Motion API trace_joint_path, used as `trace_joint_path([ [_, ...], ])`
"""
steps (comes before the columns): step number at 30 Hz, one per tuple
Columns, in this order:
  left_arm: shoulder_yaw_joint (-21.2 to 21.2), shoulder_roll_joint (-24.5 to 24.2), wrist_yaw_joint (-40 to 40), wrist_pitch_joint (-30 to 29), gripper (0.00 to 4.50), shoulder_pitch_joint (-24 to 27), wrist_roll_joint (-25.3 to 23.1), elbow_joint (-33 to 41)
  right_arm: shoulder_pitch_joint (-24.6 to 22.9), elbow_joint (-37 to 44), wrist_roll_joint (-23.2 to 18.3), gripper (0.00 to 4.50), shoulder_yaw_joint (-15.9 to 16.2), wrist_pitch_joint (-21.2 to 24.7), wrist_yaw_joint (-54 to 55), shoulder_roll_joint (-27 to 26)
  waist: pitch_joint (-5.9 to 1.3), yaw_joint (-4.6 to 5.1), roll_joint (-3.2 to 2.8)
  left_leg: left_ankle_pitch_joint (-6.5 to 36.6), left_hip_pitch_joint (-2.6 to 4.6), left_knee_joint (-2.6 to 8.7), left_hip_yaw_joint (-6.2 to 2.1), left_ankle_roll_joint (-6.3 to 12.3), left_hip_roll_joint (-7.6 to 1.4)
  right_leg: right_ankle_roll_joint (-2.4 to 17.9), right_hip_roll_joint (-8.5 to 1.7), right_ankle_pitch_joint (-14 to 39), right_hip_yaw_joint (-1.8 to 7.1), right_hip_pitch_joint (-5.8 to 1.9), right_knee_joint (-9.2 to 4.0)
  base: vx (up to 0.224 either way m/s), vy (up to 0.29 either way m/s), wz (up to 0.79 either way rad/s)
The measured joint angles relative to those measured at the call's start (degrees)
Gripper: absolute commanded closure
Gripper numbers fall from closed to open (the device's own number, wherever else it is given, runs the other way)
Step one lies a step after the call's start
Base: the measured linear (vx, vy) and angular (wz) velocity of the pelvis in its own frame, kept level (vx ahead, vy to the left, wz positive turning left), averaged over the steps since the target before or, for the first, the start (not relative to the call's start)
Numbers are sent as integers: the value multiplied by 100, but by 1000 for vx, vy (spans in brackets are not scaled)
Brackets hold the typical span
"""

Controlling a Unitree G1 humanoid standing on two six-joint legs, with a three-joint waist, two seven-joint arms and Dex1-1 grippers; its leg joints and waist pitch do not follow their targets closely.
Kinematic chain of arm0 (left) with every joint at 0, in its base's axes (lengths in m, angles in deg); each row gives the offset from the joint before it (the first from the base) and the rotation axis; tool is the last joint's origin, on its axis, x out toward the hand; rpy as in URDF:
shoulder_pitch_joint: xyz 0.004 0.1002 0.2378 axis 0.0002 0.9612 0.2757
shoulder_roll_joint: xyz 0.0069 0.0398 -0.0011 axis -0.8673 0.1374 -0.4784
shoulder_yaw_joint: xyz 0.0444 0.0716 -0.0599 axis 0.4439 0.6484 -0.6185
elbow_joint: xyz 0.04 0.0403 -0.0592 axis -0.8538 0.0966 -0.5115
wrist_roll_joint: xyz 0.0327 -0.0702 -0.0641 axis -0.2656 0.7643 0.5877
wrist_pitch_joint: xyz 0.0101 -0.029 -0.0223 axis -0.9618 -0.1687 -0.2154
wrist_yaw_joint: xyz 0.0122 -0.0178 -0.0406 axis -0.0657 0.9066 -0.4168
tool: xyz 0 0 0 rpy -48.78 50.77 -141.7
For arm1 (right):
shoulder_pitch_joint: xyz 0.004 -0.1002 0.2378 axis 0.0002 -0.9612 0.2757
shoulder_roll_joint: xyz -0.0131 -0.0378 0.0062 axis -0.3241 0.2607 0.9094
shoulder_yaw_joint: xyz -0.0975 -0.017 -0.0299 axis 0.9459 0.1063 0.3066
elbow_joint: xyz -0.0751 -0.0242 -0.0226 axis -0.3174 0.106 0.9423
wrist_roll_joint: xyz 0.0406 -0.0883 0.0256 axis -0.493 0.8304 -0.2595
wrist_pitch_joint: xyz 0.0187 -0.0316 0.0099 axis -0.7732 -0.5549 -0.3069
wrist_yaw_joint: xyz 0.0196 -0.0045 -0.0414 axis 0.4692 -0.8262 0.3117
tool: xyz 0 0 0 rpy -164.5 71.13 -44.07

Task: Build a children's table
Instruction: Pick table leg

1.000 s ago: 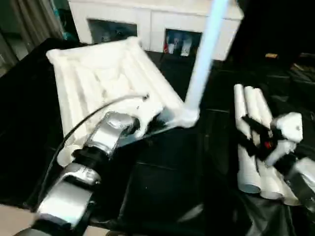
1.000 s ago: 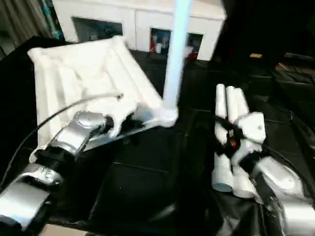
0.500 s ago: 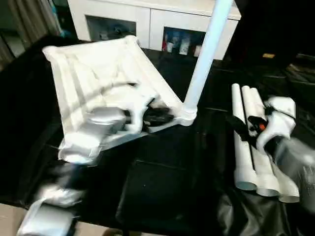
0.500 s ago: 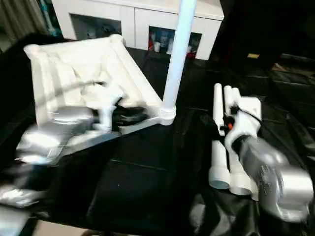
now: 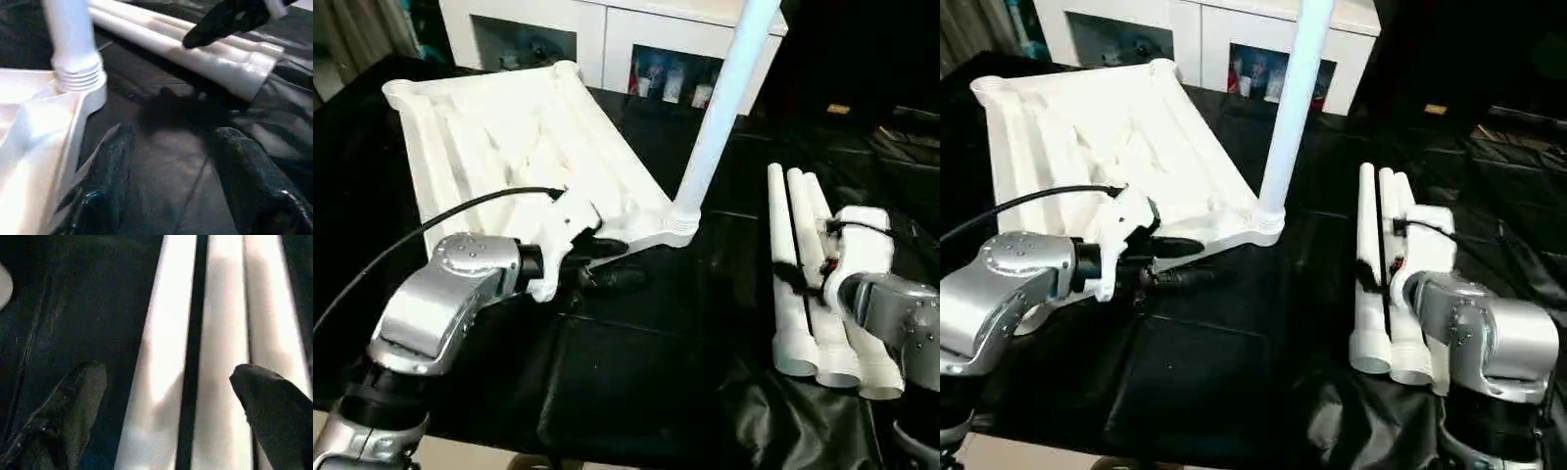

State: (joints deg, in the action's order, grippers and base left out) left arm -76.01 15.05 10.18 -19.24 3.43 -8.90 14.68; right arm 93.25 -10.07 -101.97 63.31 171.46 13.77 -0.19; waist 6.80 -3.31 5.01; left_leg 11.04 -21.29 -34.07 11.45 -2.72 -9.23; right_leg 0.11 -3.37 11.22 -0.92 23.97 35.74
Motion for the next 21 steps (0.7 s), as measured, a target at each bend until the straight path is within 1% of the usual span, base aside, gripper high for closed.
trace_joint_path([
  [6, 144, 27, -12, -60, 174, 106, 3, 100, -3, -129, -163, 0, 3, 189, -123, -156, -2, -7, 9, -15, 5, 0, 0, -22, 0, 0, 0, -1, 1, 1, 16, 0, 0, 0],
  [10, 144, 16, -87, -128, 174, 106, 13, 132, -46, -200, -158, 0, 48, 286, -161, -153, -4, -9, 16, -21, 10, 0, -2, -27, -1, -2, 0, -3, 1, -1, 22, 0, 0, 0],
  [16, 161, 8, -137, -207, 174, 108, 120, 318, -187, -294, -122, 0, 75, 397, -224, -210, -8, -10, 41, -34, 10, 0, -4, -39, -1, -2, 0, -4, 0, -1, 25, 0, 0, 0],
  [17, 170, 7, -146, -213, 174, 109, 120, 338, -202, -367, -123, 18, 85, 404, -258, -211, -8, -9, 43, -34, 10, 0, -4, -38, -1, -2, 0, -4, 1, -1, 25, 0, 0, 0],
  [18, 186, 9, -166, -213, 174, 109, 120, 339, -212, -410, -125, 18, 95, 403, -277, -216, -10, -10, 46, -35, 10, 0, -4, -38, 0, -2, 0, -5, 1, -2, 25, 0, 0, 0],
  [19, 197, 11, -190, -215, 174, 109, 120, 339, -230, -439, -127, 40, 108, 402, -290, -224, -10, -10, 50, -35, 11, 0, -4, -38, -1, -2, 0, -5, 0, -2, 26, 0, 0, 0],
  [21, 210, 28, -225, -244, 174, 109, 120, 339, -302, -550, -138, 46, 115, 372, -327, -257, -17, -10, 65, -36, 11, 0, -4, -37, -1, -2, 0, -5, 0, -2, 29, 0, 0, 0],
])
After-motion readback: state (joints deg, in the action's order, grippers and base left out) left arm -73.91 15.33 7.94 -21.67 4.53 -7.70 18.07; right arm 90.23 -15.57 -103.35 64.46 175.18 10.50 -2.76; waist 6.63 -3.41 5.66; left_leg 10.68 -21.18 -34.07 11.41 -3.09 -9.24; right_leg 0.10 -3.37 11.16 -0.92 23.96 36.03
